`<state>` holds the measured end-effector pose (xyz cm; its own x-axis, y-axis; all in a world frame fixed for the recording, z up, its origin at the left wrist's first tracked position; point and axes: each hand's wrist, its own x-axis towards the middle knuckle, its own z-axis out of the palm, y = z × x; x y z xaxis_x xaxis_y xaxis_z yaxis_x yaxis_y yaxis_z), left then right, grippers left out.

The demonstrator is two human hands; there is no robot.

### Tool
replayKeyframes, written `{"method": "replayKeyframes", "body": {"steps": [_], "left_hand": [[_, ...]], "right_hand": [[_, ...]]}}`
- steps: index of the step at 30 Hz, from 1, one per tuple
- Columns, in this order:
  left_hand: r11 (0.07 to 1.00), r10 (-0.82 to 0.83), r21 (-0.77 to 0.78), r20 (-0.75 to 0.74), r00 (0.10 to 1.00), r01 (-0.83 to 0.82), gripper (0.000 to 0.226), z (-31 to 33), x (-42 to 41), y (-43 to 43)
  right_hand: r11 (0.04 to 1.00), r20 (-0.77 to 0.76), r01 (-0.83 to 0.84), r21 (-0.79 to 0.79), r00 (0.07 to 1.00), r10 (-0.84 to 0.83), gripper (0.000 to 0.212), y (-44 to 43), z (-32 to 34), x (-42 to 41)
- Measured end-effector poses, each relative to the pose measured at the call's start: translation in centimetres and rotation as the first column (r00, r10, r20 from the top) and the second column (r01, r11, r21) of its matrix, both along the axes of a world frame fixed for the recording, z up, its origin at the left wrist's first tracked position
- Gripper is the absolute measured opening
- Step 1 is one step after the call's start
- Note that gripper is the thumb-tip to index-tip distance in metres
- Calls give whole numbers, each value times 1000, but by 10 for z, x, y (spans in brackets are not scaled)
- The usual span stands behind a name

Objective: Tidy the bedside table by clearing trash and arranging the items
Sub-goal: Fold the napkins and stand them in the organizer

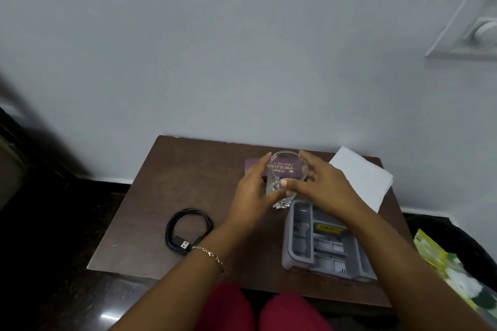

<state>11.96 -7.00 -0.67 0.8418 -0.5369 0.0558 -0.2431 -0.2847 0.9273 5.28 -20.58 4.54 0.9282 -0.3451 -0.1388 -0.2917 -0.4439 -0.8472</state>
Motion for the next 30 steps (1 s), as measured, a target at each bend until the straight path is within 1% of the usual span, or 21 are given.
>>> {"method": "replayKeyframes", "body": {"steps": [3,7,8,10,12,15,18,20,22,25,30], "left_hand": [[998,24,-60,5,1000,-24,71,-4,4,-2],[992,33,-121,-17,999,-35,74,0,13,13],[990,39,-133,-14,999,-41,75,1,16,20],[989,80,-130,33,996,-76,77,7,25,36],[988,115,-110,74,991,-107,77,15,39,54],[986,110,-129,14,994,-107,71,27,66,79],[985,101,-137,-58,993,-108,65,32,95,97],[983,97,-145,-86,992,-108,62,28,111,106],[979,102,-163,-112,988,-120,61,22,123,113],[965,103,-222,-156,982,-137,58,13,137,119],[964,51,-252,-144,988,-87,52,6,153,123]], "right_hand": [[998,57,51,-27,997,-50,39,4,-4,-1],[990,58,105,-96,993,-100,54,15,-5,5],[986,65,110,-128,993,-103,53,19,-3,11],[983,97,69,-168,994,-53,44,31,2,22],[981,109,25,-190,994,-4,43,46,10,37],[986,107,-1,-164,994,18,38,64,12,72],[999,132,25,-21,991,-22,36,81,2,109],[999,126,44,23,991,-47,36,91,-5,130],[999,117,42,10,992,-43,37,100,-10,146],[998,89,31,-62,996,-25,37,112,-10,161],[985,103,65,-163,993,-49,18,118,-11,178]]}}
